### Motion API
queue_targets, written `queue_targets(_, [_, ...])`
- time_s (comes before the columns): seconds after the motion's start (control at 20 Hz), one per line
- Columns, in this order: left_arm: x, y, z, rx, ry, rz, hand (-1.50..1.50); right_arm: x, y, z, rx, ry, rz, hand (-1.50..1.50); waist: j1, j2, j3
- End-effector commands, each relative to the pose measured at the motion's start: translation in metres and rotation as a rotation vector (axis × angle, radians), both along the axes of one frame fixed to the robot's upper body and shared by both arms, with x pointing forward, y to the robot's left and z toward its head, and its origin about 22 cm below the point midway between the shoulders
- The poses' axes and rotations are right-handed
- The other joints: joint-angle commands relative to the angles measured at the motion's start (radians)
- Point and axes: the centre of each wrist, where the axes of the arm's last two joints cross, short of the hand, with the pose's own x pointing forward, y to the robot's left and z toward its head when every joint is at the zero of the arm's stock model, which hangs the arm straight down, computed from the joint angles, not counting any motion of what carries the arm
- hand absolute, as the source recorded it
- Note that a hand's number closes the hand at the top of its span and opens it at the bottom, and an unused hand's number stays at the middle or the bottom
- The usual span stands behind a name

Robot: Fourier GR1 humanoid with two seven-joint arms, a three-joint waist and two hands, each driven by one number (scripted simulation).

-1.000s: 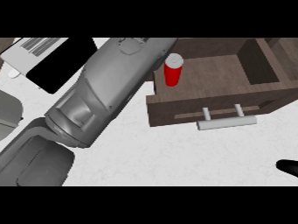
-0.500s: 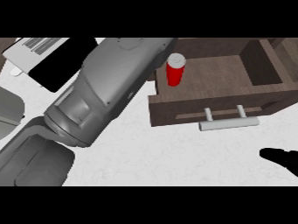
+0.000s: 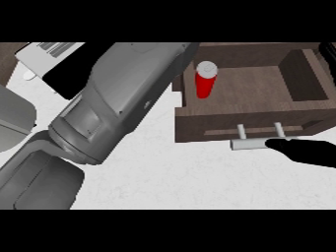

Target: Pick up the can, place it into the drawer and close the drawer

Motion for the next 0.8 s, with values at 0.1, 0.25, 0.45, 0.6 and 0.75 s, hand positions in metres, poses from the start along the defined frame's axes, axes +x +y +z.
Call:
queue_targets(0.1, [0.000, -0.001, 0.000, 0.035, -0.003, 0.013, -1.50, 0.046, 0.026, -0.019, -0.170, 0.017, -0.009, -1.50, 0.025, -0.005, 0.000])
queue_targets(0.25, [0.004, 0.005, -0.002, 0.044, -0.016, -0.005, -1.50, 0.054, 0.031, -0.046, -0.270, 0.047, -0.042, -1.50, 0.045, -0.009, -0.001])
queue_targets(0.45, [0.001, 0.002, 0.004, -0.004, -0.002, -0.012, -1.50, 0.082, 0.051, -0.070, -0.346, 0.031, -0.076, -1.50, 0.063, -0.012, -0.001])
queue_targets(0.6, [0.007, 0.016, 0.012, -0.005, -0.003, -0.010, -1.50, 0.098, 0.060, -0.093, -0.368, 0.019, -0.069, -1.50, 0.069, -0.012, -0.001])
queue_targets(0.75, [0.016, 0.040, 0.012, 0.000, 0.008, 0.015, -1.50, 0.118, 0.044, -0.095, -0.373, 0.030, -0.098, -1.50, 0.072, -0.017, -0.001])
